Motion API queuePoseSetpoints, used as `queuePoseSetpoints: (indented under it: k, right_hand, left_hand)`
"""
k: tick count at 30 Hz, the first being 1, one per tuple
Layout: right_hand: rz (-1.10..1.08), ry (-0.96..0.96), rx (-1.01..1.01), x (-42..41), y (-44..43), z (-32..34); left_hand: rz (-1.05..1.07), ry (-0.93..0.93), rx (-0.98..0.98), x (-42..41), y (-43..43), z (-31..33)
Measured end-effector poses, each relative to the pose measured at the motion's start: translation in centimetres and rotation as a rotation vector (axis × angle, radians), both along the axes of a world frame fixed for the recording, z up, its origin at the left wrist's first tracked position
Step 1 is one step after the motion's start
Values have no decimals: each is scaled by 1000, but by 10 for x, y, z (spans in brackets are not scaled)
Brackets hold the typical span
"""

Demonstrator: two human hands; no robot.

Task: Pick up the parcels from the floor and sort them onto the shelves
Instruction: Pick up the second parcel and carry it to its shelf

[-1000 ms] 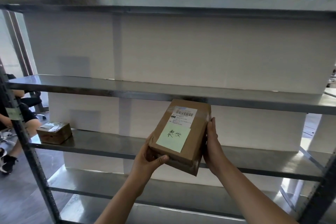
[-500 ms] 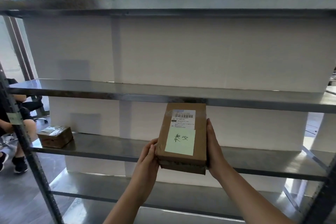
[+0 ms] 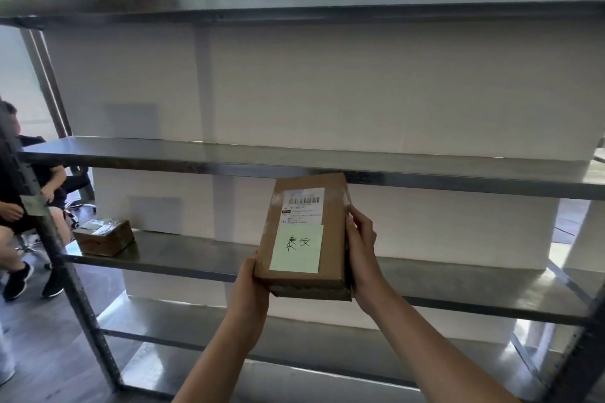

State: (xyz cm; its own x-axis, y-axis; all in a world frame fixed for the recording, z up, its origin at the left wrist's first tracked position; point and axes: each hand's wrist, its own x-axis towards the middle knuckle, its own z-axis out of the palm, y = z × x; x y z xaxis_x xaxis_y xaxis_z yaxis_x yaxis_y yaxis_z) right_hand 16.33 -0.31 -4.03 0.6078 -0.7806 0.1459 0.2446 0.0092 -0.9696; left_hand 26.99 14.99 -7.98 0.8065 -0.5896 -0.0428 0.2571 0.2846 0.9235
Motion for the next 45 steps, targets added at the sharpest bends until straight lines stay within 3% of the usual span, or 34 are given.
queuePoseSetpoints:
  k: [12, 19, 33, 45]
  right_hand:
    - [342, -134, 6, 12, 14, 17]
    - [402, -129, 23, 11, 19, 1]
    - [475, -52, -19, -3, 13, -5]
    - [645, -30, 7, 57, 91, 7]
  left_hand:
    - [180, -207, 62, -22, 22, 25]
    - [305, -165, 92, -31, 32, 7]
    - [308, -184, 23, -60, 30, -11]
    - [513, -117, 7, -24, 109, -13]
